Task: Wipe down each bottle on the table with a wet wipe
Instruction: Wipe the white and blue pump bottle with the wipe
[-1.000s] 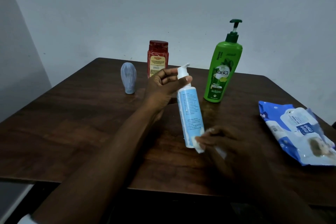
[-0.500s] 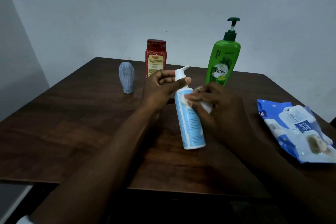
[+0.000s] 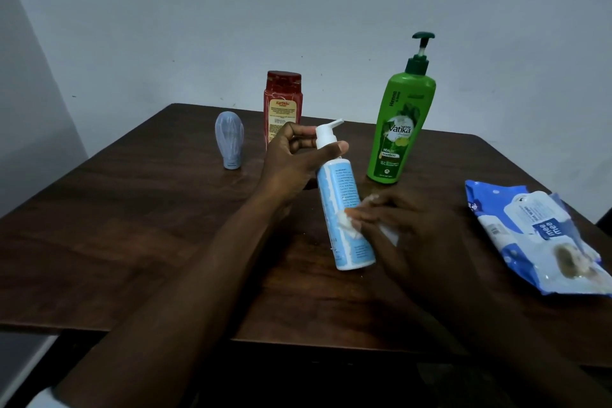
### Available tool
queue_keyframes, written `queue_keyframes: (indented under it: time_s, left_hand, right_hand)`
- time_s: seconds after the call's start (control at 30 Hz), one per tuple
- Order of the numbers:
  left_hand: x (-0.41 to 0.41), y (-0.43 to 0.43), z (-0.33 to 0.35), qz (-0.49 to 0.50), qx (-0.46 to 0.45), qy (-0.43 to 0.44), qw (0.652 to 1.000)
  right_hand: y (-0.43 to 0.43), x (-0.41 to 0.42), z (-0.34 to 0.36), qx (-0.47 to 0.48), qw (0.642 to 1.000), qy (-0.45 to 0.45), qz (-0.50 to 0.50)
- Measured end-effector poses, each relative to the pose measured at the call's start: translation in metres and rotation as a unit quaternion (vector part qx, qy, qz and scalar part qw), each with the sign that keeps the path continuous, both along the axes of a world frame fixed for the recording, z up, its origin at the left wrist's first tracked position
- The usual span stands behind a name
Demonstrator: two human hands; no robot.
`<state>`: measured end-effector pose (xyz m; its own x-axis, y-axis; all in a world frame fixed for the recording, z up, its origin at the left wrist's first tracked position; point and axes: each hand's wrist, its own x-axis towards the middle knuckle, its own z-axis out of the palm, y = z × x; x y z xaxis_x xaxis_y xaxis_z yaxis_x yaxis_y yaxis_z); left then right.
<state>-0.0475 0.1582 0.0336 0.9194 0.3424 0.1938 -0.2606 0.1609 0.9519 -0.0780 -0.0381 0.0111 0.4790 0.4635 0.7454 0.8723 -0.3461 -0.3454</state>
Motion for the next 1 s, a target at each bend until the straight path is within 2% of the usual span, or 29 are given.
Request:
queue_keyframes:
  time_s: [0.17,0.4,0.77,1.0]
  left_hand:
    - [-0.002,0.001,0.000,-0.022,-0.026,-0.001,0.999]
    - [-0.002,0.012,0.001,-0.067,-0.037,-0.001,0.997]
    - [0.000,0.008,-0.002,-0.043,-0.032,-0.011,0.998]
    - [0.004,0.001,-0.004,-0.053,-0.040,-0.027,0.997]
  right_hand:
    - [0.017,0.022,0.030,-0.028,0.998,-0.027,-0.046]
    - [0.031,0.041,0.041,0.004,0.998,-0.035,-0.049]
    - [0.000,0.006,0.002,-0.019,0.999,0.010,-0.030]
    - [-0.022,-0.009,-0.029,0.015,0.999,-0.041,-0.025]
